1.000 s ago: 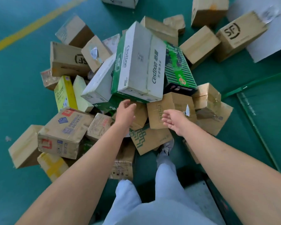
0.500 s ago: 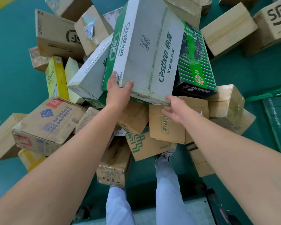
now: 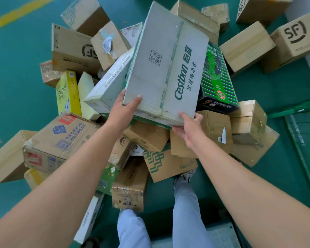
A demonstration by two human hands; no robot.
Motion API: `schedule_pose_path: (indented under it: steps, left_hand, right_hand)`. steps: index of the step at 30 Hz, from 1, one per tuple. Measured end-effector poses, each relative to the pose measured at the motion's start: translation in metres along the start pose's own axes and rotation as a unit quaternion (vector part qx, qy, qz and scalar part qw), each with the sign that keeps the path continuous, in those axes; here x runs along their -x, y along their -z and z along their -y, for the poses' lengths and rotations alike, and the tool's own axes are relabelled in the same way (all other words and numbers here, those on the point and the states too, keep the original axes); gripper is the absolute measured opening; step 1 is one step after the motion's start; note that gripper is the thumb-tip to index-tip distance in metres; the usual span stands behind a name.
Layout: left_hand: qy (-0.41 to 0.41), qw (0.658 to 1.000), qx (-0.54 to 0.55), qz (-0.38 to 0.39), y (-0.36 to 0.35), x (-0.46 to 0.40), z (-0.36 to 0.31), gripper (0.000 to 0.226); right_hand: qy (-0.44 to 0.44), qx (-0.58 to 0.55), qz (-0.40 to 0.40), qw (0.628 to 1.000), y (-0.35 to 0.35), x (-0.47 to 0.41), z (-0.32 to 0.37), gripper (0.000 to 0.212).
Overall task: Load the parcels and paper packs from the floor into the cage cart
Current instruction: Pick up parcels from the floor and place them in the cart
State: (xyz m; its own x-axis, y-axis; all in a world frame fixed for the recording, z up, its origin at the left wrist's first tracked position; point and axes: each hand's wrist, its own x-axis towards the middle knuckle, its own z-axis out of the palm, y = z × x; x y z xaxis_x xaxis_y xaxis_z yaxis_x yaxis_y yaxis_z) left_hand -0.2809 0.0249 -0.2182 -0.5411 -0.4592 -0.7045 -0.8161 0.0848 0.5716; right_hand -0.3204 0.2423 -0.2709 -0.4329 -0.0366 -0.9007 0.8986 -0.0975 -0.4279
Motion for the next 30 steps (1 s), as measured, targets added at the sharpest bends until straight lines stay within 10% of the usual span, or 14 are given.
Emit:
schedule_pose_path:
  steps: [7,15,21,30]
  left_hand:
    - [0.007,0.995,0.07,0.07,0.06,0.102,0.027,0.067]
    - [0.025,0.987,0.039,0.155,0.139,0.217,0.064,0.086]
    - [0.042,0.974,-0.016,0.221,0.156,0.275,0.09,0.065]
    - [-0.06,0.923,-0.264,0.274,0.106,0.344,0.091,0.103]
  right_hand:
    - [0.115,0.082,-0.042,0.989,0.0,0.129,-0.023,0.042]
    - [0.202,0.153,-0.132,0.958,-0.005,0.289,-0.08,0.049]
    - [0.176,0.223,-0.209,0.936,0.013,0.375,-0.131,0.055]
    - [0.084,0.168,-0.312,0.932,0.089,0.455,-0.218,0.071]
